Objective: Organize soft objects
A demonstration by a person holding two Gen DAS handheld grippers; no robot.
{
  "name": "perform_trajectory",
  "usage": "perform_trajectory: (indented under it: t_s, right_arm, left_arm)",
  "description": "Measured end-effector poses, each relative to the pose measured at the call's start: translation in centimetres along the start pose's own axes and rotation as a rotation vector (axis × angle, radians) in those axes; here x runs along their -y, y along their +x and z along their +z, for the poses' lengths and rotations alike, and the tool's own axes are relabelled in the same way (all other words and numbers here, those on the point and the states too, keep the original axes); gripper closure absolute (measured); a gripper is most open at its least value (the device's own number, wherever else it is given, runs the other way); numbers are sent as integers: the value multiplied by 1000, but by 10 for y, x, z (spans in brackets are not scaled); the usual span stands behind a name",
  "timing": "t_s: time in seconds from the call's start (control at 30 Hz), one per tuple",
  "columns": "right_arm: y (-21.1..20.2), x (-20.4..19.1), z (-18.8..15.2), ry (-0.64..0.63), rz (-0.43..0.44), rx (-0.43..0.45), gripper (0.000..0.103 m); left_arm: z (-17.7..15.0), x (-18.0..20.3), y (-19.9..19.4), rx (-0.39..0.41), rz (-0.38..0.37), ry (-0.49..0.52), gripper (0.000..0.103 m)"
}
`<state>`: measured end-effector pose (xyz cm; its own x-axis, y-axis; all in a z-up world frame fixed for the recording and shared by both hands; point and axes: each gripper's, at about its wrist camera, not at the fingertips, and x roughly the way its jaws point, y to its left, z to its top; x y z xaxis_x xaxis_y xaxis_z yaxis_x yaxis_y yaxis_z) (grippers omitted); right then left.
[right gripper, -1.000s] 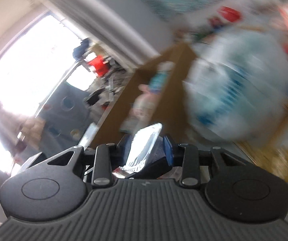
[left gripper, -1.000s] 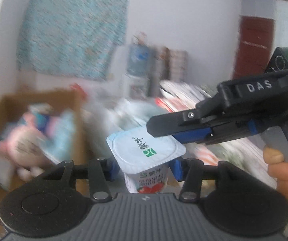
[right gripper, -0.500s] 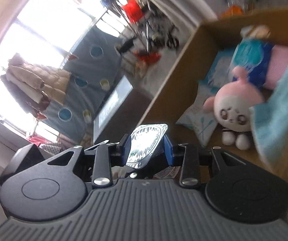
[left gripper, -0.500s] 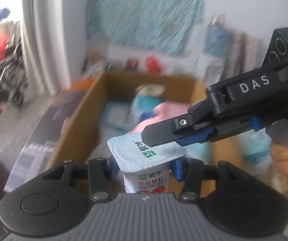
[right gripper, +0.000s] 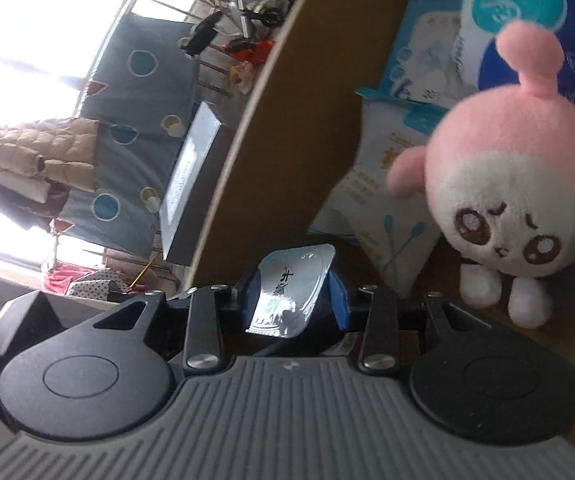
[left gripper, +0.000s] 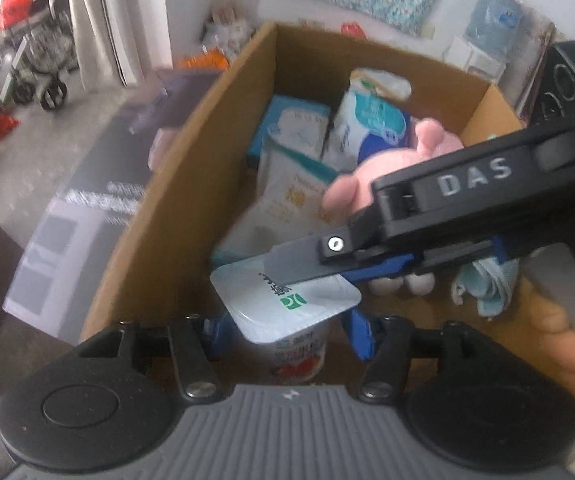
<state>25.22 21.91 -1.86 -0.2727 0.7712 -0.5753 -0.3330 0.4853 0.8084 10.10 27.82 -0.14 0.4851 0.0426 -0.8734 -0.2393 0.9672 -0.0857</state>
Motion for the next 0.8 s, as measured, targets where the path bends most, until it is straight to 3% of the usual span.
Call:
perform_trajectory:
  t_s: [0.07,0.17,0.4,0.57,0.8]
  right_arm:
    - [7,7,0,21,-24,-12,64]
    - [9,11,0,34,-2,-13,63]
    - [10,17,-2,66,36,-5,57]
    - [4,20,-3,68,57,2,52]
    - [-18,7,-8,-3,78,52,44]
  left_arm:
    - [-1,-2,7,-28,-20,-20,40]
    - [-3,-2,6,-23,-32,-34,39]
    - [-2,-5,-5,-13,-77,-100,27]
    - [-8,0,-21,27,-76,-102,12]
    - [-17,4,-55,125,-49,-88,11]
